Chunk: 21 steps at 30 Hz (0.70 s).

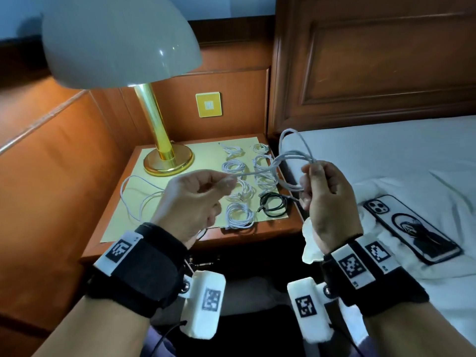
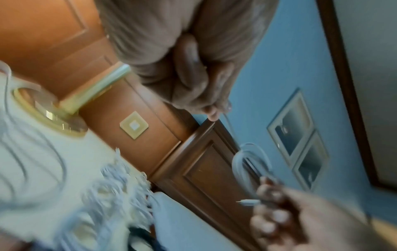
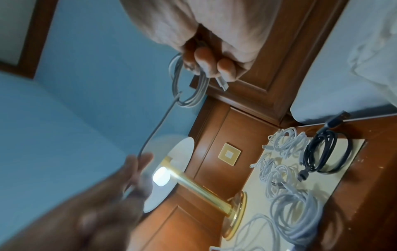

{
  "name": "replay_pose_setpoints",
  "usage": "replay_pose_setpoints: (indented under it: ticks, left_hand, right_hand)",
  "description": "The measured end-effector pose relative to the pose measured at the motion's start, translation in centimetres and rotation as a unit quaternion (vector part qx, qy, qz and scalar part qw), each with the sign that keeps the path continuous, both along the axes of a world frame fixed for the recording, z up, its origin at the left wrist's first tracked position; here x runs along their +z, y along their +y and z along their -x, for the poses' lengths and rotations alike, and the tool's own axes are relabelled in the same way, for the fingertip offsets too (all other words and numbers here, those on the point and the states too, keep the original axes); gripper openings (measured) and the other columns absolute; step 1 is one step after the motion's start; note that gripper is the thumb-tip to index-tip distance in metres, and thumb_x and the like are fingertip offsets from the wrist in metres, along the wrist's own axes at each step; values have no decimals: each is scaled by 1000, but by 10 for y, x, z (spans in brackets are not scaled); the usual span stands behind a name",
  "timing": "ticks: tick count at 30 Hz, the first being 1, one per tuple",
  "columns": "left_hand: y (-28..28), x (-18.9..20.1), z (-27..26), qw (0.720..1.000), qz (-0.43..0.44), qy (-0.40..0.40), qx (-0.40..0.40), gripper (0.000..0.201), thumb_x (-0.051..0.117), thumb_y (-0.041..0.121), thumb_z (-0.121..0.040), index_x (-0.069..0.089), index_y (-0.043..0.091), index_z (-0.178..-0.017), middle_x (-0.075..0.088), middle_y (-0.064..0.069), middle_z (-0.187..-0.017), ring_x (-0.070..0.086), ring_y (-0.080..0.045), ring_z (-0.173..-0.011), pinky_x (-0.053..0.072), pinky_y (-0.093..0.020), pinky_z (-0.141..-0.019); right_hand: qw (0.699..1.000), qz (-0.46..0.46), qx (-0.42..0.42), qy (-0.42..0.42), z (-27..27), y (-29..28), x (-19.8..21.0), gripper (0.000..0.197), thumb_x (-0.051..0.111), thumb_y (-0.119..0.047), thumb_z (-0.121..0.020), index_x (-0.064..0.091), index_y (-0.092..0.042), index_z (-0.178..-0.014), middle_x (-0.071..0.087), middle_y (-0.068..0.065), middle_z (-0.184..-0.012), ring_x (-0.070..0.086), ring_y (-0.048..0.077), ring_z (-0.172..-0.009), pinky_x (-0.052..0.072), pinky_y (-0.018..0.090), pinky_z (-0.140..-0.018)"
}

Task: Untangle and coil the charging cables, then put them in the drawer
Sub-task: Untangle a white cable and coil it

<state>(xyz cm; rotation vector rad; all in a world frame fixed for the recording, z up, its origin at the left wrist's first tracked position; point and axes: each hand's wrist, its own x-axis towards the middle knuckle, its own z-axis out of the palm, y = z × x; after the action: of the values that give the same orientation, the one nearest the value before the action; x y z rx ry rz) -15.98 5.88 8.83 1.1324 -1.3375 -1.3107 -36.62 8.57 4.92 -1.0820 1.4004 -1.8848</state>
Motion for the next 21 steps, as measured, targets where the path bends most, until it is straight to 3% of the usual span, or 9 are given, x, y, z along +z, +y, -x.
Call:
replay_pose_setpoints:
  ticks: [4,6,8,10,12,15,17,19,21]
  left_hand:
    - [2,0,-10,976,98,-196,2,11,70,32,-90,80,28,-88,55,11,-54,31,-6,-38,26,-14,-39]
    - [1,-2,-14,947,81,-310,-30,17,69,35,-92,80,28,-81,60,8,-54,30,-8,-36,24,-15,-37]
    - [-2,-5,-20,923,23,-381,-44,24,68,35,-93,80,25,-76,59,15,-51,37,-6,-36,26,-15,-39]
    - [-3,-8,-23,902,1,-428,-56,25,69,38,-91,80,26,-72,69,19,-67,51,-2,-50,35,-18,-48]
    - [-1,-12,-22,884,20,-460,-75,21,71,39,-90,80,29,-74,73,22,-84,64,-9,-72,45,-20,-59]
    - [7,-15,-14,883,121,-444,-90,12,69,35,-92,81,33,-94,73,24,-95,65,3,-84,50,-15,-77]
    - [14,-12,-10,891,230,-386,-69,14,73,30,-90,80,34,-100,73,18,-89,63,4,-81,45,-10,-75]
    - [22,-4,-5,904,296,-301,-66,9,79,28,-84,82,30,-93,72,16,-82,67,-3,-80,51,-18,-74]
    - [31,2,-3,917,291,-240,-132,10,83,26,-81,81,26,-92,74,10,-84,70,-15,-81,56,-29,-74]
  right_hand:
    - [995,-9,-10,-99,14,-2,7,30,45,-20,-106,61,-18,-81,50,-2,-62,37,11,-50,29,25,-50]
    - [993,-14,-24,-113,19,-2,6,30,46,-21,-106,61,-17,-80,49,-3,-60,37,11,-49,29,27,-49]
    - [992,-23,-47,-119,19,-2,3,31,46,-23,-105,60,-16,-78,49,-5,-57,36,11,-47,29,27,-48]
    - [990,-32,-61,-120,14,0,2,32,46,-23,-106,59,-15,-78,50,-6,-55,37,11,-44,30,28,-47]
    - [991,-23,-65,-113,8,2,3,31,45,-23,-106,59,-15,-79,53,-7,-53,39,11,-43,32,26,-47]
    - [998,-15,-58,-32,6,6,7,27,45,-25,-106,62,-17,-86,66,-5,-61,47,11,-47,39,21,-49]
    - [997,-34,-47,58,4,10,5,24,48,-29,-105,64,-17,-92,73,-5,-71,54,11,-51,43,19,-52]
    - [991,-52,-34,121,0,12,2,22,51,-31,-104,64,-16,-96,74,-7,-76,57,9,-53,47,19,-54]
    - [987,-61,-6,147,-6,14,1,21,52,-31,-103,65,-17,-95,75,-7,-77,57,9,-53,50,22,-56]
